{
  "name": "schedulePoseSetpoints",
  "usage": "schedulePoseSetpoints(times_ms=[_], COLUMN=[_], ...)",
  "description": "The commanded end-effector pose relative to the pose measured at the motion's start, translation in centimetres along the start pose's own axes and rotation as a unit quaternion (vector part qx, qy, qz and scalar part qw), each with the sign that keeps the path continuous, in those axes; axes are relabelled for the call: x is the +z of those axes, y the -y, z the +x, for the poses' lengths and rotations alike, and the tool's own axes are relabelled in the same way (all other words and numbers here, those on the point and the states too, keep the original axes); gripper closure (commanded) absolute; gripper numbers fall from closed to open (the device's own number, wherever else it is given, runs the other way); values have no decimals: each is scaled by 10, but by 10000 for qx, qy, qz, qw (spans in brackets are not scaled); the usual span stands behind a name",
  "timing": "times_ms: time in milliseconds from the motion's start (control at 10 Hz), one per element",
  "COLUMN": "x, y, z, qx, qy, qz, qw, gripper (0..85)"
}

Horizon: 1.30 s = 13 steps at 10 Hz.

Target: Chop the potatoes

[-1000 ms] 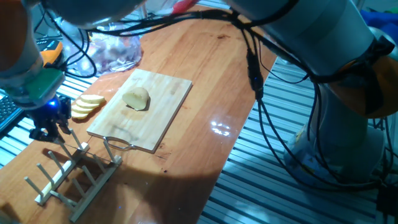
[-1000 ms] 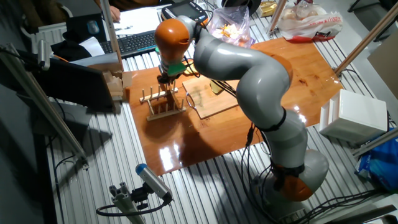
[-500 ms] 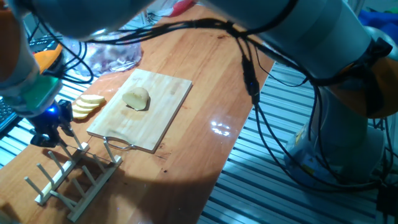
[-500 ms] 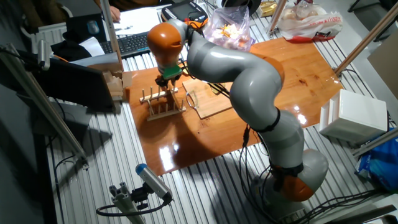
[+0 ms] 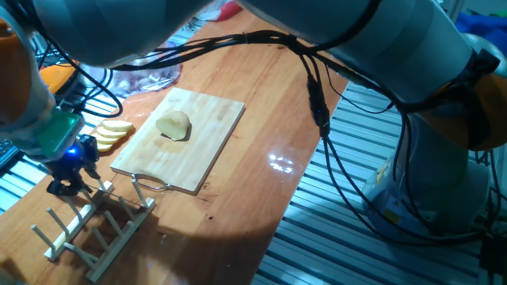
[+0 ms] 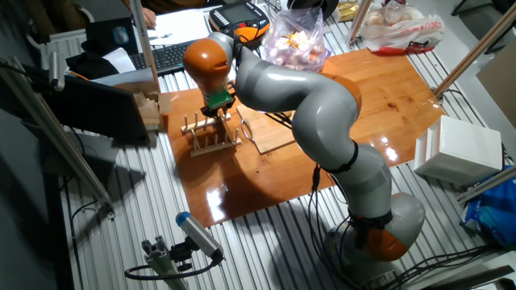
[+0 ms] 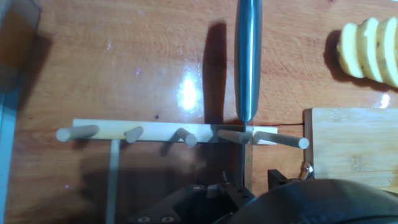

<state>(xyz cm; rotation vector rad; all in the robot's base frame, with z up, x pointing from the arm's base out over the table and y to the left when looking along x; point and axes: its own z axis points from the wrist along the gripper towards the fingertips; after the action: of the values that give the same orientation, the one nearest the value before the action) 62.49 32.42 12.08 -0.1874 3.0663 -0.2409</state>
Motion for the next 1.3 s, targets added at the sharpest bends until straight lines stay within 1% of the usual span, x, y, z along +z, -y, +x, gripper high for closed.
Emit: schedulePoseSetpoints(times_ms=[0, 100, 300, 400, 500, 600, 700, 800, 1200], x=[2, 5, 17, 23, 28, 33, 35, 35, 32], y=[-1, 0, -1, 2, 7, 11, 12, 12, 10], z=[0, 1, 5, 6, 6, 6, 5, 5, 4], qx=[12, 20, 0, -61, -95, -138, -163, -180, -197], qy=[-10, 5, 130, 175, 220, 268, 297, 293, 277], qz=[40, 42, 102, 108, 53, 37, 57, 80, 86], qw=[10000, 10000, 9999, 9998, 9997, 9995, 9994, 9994, 9994], gripper=[510, 510, 510, 510, 510, 510, 510, 680, 680])
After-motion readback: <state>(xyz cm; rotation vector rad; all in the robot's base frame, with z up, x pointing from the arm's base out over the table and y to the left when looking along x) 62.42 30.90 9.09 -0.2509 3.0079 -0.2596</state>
